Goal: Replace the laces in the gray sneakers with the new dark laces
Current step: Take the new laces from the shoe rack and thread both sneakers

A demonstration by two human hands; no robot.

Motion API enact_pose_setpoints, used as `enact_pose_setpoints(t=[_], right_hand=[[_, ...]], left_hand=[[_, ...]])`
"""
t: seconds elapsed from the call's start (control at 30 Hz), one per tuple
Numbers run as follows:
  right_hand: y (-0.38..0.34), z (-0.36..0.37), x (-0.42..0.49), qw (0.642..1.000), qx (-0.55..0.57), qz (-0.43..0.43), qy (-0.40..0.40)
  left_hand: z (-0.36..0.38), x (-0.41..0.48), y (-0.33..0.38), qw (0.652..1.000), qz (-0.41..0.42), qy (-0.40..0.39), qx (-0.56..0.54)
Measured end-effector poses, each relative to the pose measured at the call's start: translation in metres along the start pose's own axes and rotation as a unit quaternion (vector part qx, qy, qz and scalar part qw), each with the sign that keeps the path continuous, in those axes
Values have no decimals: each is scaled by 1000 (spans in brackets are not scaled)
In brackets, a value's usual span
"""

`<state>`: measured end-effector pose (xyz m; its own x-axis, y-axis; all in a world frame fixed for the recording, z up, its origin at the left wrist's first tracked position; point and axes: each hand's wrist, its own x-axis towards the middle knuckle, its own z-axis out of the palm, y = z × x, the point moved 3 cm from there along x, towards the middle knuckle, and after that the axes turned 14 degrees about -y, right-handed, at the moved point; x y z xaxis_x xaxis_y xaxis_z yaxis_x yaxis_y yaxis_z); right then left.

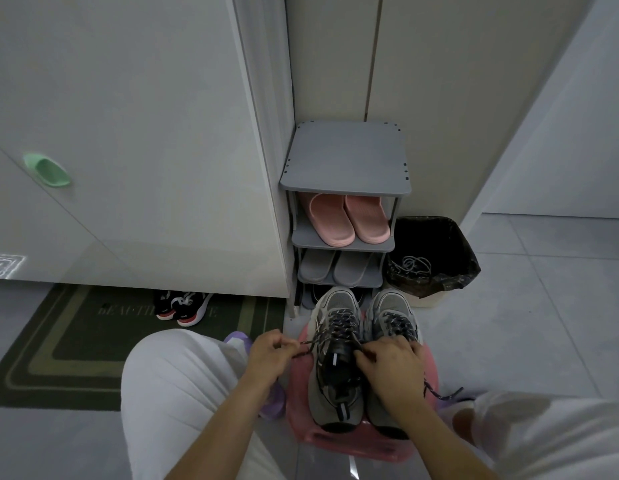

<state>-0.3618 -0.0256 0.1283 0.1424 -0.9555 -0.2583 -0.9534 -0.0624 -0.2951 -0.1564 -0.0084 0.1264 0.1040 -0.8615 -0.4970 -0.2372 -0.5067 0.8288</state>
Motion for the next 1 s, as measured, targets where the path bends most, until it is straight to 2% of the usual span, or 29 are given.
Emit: enact_pose_setpoints(t=[0.2,0.47,0.57,0.67,0.73,0.83,0.9,1.0], right_hand=[[-1,-7,-2,1000,20,0,8],[-2,-10,0,1000,0,16,-26],[-2,-11,1,999,-8,18,-39],[-3,-11,0,999,-11,20,-49],[-3,-12,0,998,-10,22,-50],[-3,-12,-1,999,-3,22,-49],[-3,-13,0,998,8,22,-50],[-2,-14,2,998,13,22,-55]], left_hand=[[-8,3,-14,999,-19,0,36],[5,5,-17,991,-81,-32,97],[15,5,0,986,-17,0,165],[29,1,23,972,116,59,193],[45,3,32,958,154,21,240],[64,10,28,936,118,-51,329],[66,12,27,938,102,-47,327],[64,11,27,942,120,-41,311]])
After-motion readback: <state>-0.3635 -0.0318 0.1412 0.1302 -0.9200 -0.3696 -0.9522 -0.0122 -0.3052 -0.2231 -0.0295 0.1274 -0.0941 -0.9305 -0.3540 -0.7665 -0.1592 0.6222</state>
